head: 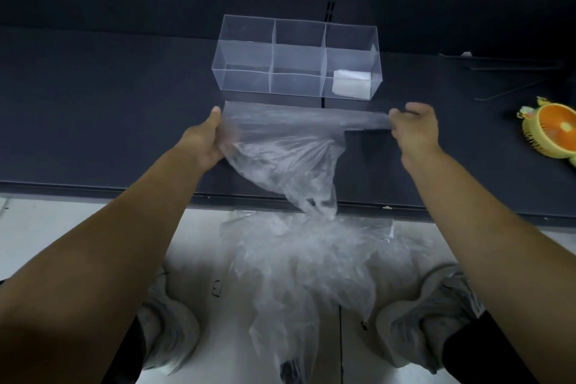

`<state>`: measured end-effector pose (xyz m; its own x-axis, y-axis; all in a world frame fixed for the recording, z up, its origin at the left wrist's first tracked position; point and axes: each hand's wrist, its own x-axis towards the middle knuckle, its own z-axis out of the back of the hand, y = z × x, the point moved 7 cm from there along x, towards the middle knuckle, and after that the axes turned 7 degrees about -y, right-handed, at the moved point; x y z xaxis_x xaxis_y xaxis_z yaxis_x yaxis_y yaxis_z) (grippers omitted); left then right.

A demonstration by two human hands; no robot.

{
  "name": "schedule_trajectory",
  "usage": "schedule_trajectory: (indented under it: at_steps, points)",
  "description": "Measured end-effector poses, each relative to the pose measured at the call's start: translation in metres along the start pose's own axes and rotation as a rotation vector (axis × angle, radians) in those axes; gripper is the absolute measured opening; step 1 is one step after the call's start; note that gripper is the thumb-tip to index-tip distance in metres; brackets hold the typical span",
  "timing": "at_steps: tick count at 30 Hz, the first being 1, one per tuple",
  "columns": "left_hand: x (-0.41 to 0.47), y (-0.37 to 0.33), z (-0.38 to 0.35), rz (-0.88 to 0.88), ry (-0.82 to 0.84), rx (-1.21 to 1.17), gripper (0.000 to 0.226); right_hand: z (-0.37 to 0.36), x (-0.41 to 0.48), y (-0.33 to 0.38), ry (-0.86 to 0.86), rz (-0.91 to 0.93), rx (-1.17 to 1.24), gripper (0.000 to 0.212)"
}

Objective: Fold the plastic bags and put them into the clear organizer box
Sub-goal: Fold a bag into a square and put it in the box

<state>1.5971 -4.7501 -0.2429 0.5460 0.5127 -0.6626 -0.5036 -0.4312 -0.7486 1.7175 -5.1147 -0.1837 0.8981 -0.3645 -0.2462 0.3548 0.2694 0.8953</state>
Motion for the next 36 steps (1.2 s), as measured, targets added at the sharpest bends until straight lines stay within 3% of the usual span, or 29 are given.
schedule_trajectory:
  at_steps: [2,4,7,9,11,12,15,17,21,24,27,31,34,36]
  points:
    - [-0.006,0.011,-0.005,0.087,0.103,-0.088,0.059,-0.008,-0.019,-0.008,0.145,-0.038,0.002,0.014]
    - [-0.015,0.025,-0.008,0.148,0.189,-0.199,0.066,-0.012,-0.047,-0.018,0.304,-0.097,0.061,0.021]
    - [-0.040,0.042,-0.014,0.129,0.332,-0.269,0.070,0.000,-0.078,-0.037,0.382,-0.125,0.138,0.033]
    - [-0.060,0.050,-0.017,0.083,0.421,-0.295,0.074,-0.004,-0.102,-0.047,0.572,-0.109,0.140,0.051]
    - [-0.076,0.059,-0.016,0.031,0.445,-0.342,0.067,-0.018,-0.127,-0.053,0.758,-0.060,0.033,0.057]
    - [-0.082,0.065,-0.015,0.006,0.434,-0.341,0.056,-0.025,-0.132,-0.056,0.772,-0.030,-0.022,0.056]
    - [-0.093,0.089,-0.013,-0.014,0.351,-0.258,0.020,-0.031,-0.123,-0.060,0.519,0.039,-0.127,0.025]
    - [-0.093,0.099,-0.011,0.026,0.268,-0.232,0.014,-0.022,-0.107,-0.063,0.320,0.048,-0.147,0.007]
    - [-0.075,0.088,0.011,0.095,-0.013,-0.226,0.023,0.015,-0.076,-0.063,0.081,0.117,-0.255,0.012]
    - [-0.062,0.070,0.019,0.076,-0.095,-0.101,0.027,0.041,-0.060,-0.055,-0.045,0.202,-0.273,0.011]
    - [-0.059,0.061,0.020,0.054,-0.131,0.047,0.036,0.044,-0.058,-0.056,-0.025,0.212,-0.225,0.024]
    - [-0.056,0.060,0.031,0.049,-0.210,0.067,0.043,0.031,-0.066,-0.081,0.128,-0.056,0.042,0.025]
    - [-0.060,0.065,0.031,0.101,-0.149,0.015,0.052,0.028,-0.073,-0.095,0.211,-0.159,0.107,0.020]
    - [-0.067,0.068,0.028,0.115,-0.076,0.085,0.050,0.028,-0.077,-0.098,0.298,-0.197,0.133,0.005]
